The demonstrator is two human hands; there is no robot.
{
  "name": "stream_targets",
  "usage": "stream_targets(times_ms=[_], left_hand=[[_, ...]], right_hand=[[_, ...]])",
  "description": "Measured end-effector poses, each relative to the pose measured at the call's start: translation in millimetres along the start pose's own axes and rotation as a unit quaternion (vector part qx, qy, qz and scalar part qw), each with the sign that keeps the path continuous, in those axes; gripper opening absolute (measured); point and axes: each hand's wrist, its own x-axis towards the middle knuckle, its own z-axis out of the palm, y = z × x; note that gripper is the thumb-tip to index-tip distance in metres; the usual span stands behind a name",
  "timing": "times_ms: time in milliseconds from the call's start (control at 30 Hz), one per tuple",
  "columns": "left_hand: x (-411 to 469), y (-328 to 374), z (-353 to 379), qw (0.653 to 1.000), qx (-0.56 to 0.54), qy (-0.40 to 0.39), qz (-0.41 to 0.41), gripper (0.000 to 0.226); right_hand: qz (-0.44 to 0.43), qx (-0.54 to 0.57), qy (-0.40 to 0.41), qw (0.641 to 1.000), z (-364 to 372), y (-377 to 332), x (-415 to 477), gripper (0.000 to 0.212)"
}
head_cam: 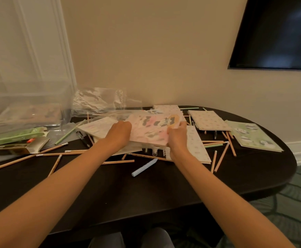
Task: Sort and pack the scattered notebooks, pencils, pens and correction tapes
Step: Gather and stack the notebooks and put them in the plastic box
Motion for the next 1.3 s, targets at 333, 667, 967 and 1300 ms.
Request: stream_targets(times_ms=[333,667,967,1300], left_hand=[[12.2,2.5,19.7,0.993,-0.114,0.011,-0.027,0.022],[24.5,4.3,7.3,0.952,-0.255,0.16,0.063,0.027],[28.9,-24.4,4.2,0.91,-0.387,0.121,0.085,0.034],[29.8,-39.5,29.8,0.908,-0.416,-0.048,-0.025,0.033]], right_hand=[[0.257,0.132,-0.194,0.937,37.3,30.3,5.2,0.034],[0.163,0.215,-0.186,0.945,71.6,29.5,16.1,0.044],[0.136,0.206,-0.186,0.951,112.6,41.4,22.9,0.031],[0.153,-0.193,-0.297,0.923,92.1,36.5,37.2,0.017]])
